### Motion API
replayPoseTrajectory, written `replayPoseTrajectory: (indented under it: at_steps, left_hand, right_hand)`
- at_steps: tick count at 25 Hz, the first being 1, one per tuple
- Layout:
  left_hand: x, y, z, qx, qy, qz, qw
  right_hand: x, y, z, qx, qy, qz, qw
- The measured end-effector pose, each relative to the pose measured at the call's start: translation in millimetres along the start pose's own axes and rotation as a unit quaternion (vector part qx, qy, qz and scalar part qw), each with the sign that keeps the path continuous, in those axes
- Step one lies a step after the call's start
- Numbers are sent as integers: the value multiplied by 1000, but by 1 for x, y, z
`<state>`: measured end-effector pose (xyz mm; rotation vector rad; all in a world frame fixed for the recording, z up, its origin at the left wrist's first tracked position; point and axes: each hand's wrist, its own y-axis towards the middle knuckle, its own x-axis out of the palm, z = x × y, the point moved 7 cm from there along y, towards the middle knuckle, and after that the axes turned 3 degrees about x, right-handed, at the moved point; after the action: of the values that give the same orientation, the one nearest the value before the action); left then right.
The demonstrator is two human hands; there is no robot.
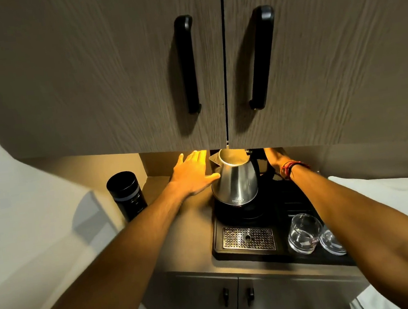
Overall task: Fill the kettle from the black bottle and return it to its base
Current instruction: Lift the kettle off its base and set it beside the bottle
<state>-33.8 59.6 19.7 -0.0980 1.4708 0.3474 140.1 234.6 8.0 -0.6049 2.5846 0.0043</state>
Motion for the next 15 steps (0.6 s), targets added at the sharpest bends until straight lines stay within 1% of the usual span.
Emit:
replayPoseTrajectory:
  at_steps: [2, 3, 5, 6, 7, 9, 10, 11, 12, 15]
  left_hand:
    - [-12, -6, -13, -29, 20, 10, 999]
    - [-18, -10, -22, -47, 29, 14, 998]
    - [-28, -18, -35, -73, 40, 21, 996]
    - [-33, -24, -44, -87, 50, 26, 995]
    - [-37, -30, -53, -101, 61, 31, 992]
    - [-45, -38, -64, -120, 93, 38, 988]
    - [-49, -44, -71, -133, 110, 39, 984]
    - [-52, -47, -74, -138, 122, 39, 982]
    - [-54, -50, -77, -142, 129, 40, 981]
    - [-58, -61, -92, -162, 142, 42, 976]
  right_hand:
    - [17, 2, -7, -1, -35, -38, 999]
    - [26, 6, 1, 20, -59, -57, 996]
    - [46, 13, 20, 90, -24, -103, 990]
    - [61, 16, 23, 101, -17, -111, 989]
    - [80, 20, 14, 85, -9, -123, 989]
    - [101, -4, -24, -14, -71, -118, 990]
    - [117, -12, -40, -53, -84, -122, 988]
    - [126, -23, -48, -66, -102, -133, 984]
    - [135, -26, -53, -106, -146, -133, 975]
    - [176, -29, -56, -184, -211, -154, 947]
